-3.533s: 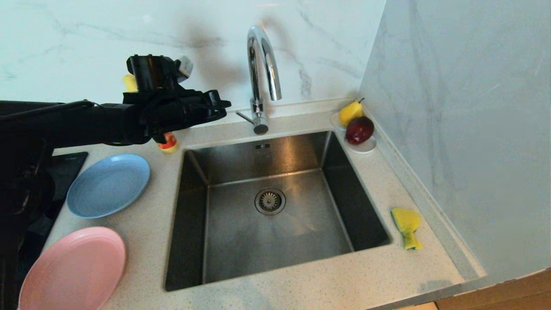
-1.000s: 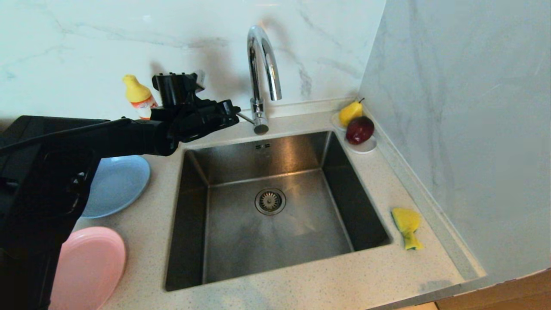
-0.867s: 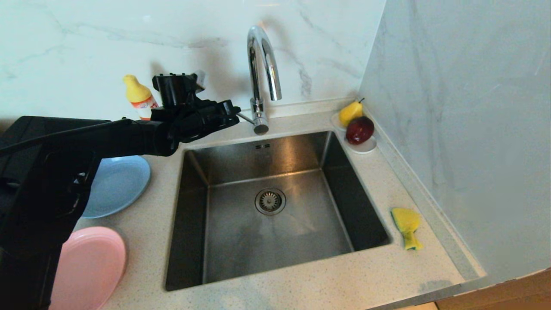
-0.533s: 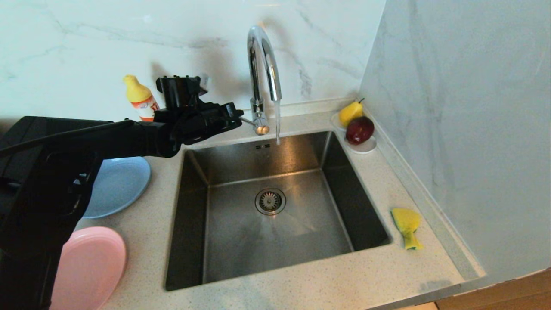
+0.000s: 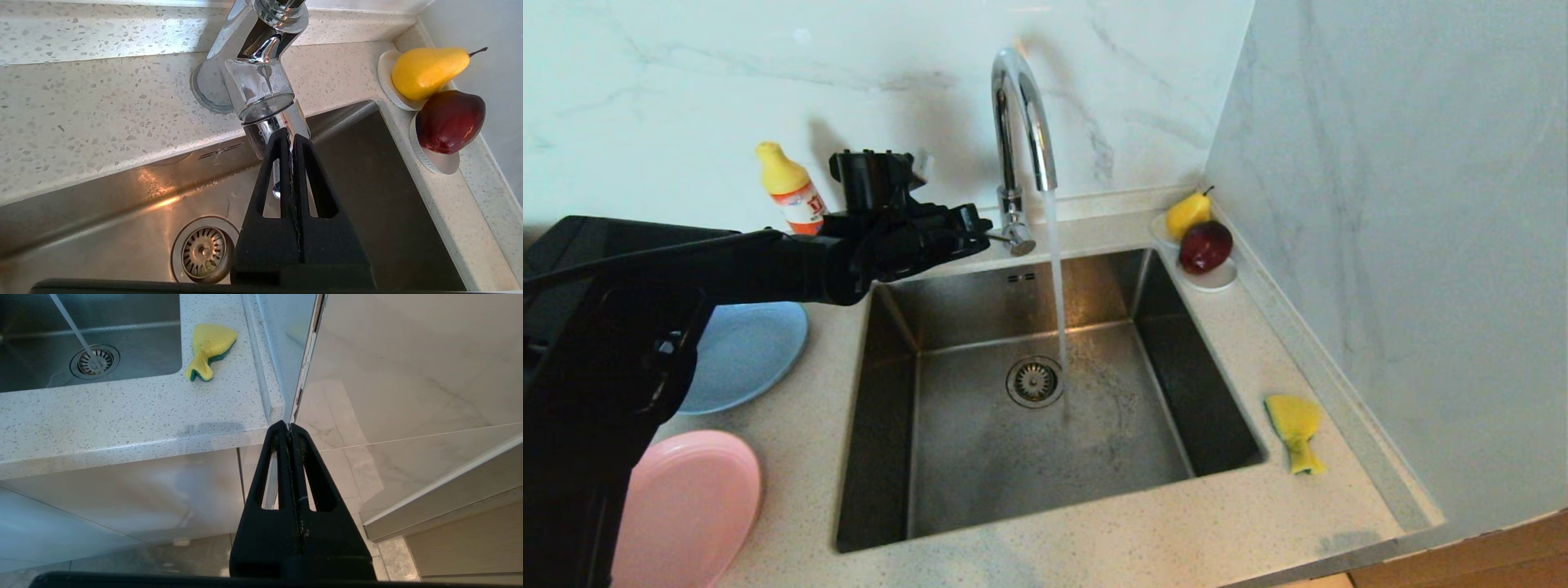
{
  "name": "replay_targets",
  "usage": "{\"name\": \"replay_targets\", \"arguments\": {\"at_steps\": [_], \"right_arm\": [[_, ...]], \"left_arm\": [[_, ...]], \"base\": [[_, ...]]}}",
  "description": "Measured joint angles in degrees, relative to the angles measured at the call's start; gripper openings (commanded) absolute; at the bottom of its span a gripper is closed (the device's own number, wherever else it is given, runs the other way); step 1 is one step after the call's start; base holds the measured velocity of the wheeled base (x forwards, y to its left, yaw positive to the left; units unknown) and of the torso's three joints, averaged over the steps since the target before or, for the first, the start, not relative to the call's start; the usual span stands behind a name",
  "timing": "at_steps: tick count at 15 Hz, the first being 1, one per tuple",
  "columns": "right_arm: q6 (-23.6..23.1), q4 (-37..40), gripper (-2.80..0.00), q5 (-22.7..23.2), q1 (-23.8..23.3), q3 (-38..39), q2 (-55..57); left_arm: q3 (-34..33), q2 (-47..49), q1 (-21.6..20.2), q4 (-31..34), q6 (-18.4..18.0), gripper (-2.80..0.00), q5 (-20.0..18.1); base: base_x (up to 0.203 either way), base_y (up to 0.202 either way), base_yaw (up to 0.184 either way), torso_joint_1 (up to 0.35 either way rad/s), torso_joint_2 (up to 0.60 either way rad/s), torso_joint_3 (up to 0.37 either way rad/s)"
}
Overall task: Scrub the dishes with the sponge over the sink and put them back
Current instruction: Turn on the faucet
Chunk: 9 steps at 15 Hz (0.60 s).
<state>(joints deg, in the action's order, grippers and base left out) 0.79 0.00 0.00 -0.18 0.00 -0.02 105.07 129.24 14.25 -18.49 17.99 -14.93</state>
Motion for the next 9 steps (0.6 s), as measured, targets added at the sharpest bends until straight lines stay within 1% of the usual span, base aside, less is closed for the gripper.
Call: {"name": "replay_targets", "arguments": {"at_steps": [3, 6, 8, 9], "right_arm": [[0.0, 0.0, -2.8, 0.0, 0.0, 0.0, 0.0], [0.0, 0.0, -2.8, 0.0, 0.0, 0.0, 0.0], [0.0, 0.0, -2.8, 0.0, 0.0, 0.0, 0.0], [0.0, 0.0, -2.8, 0.0, 0.0, 0.0, 0.0]], "left_arm": [[1.1, -1.1, -0.4, 0.6, 0.0, -2.8, 2.6], [1.3, -4.6, -2.0, 1.7, 0.0, -2.8, 3.0], [-0.5, -8.7, -2.4, 2.2, -0.2, -2.8, 4.4], [-2.2, -11.4, -2.6, 2.4, -0.7, -2.8, 6.3]], "base": [[0.0, 0.0, 0.0, 0.0, 0.0, 0.0], [0.0, 0.0, 0.0, 0.0, 0.0, 0.0], [0.0, 0.0, 0.0, 0.0, 0.0, 0.0], [0.0, 0.0, 0.0, 0.0, 0.0, 0.0]]}}
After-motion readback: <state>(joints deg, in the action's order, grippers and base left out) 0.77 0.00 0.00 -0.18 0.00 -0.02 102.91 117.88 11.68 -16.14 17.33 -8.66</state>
